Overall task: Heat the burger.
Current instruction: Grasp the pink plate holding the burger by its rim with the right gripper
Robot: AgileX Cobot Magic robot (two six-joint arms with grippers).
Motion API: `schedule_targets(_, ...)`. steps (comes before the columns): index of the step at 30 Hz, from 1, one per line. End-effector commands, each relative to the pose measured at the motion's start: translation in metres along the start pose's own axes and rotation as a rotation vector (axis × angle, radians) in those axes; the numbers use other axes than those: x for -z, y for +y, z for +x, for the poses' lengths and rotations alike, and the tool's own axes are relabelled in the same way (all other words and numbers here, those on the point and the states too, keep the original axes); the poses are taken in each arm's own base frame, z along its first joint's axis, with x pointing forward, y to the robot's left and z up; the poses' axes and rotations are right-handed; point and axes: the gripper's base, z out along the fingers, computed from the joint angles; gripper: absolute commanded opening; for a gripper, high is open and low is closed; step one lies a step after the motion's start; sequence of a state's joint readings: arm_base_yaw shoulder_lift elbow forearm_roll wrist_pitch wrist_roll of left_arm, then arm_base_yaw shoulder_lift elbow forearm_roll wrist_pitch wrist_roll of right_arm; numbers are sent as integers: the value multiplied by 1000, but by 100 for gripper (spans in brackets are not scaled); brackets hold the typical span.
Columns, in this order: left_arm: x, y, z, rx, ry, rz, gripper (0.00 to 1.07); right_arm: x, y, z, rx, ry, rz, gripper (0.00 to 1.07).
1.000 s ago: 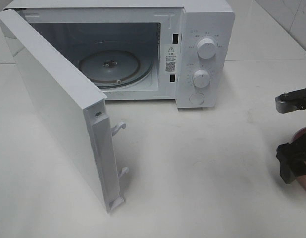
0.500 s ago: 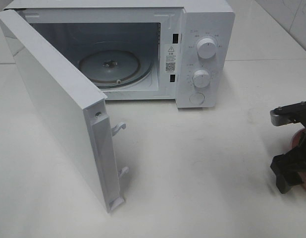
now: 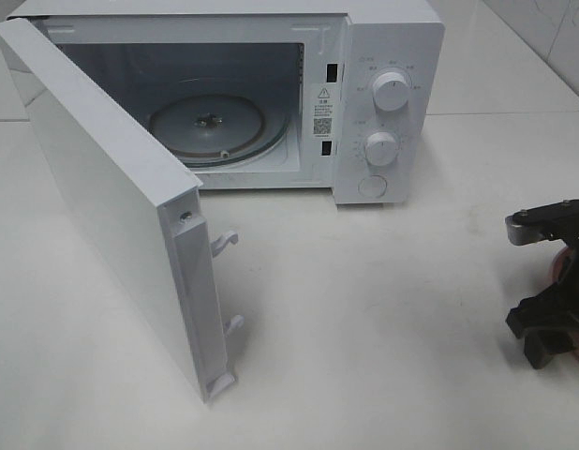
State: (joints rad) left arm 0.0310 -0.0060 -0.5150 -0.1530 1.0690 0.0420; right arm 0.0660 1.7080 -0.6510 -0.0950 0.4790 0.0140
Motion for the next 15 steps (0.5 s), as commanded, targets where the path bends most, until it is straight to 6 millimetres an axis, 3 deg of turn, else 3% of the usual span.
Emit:
schedule_targets(1,2,-1,2,-1,-12,5,100,-2,-1,2,-4,11,4,61)
schedule_targets(3,2,-1,2,-1,-12,5,100,-2,-2,2,-2,11,5,57)
schedule_targets(4,2,-1,2,-1,-12,5,100,-2,-2,2,1,13,8,47)
schedule_targets(6,2,-1,2,-1,-12,5,100,-2,-2,3,-8,16,10,41)
schedule_targets(7,2,-1,2,-1,-12,5,100,-2,-2,3,-11,16,11,30)
schedule_targets(8,2,-1,2,-1,-12,5,100,-2,-2,3,-11,16,11,30)
schedule_targets(10,2,-1,2,-1,-12,5,100,-2,-2,3,-13,17,12,11)
schedule_targets(15,2,-1,2,-1,-12,5,100,-2,-2,3,-12,17,12,0)
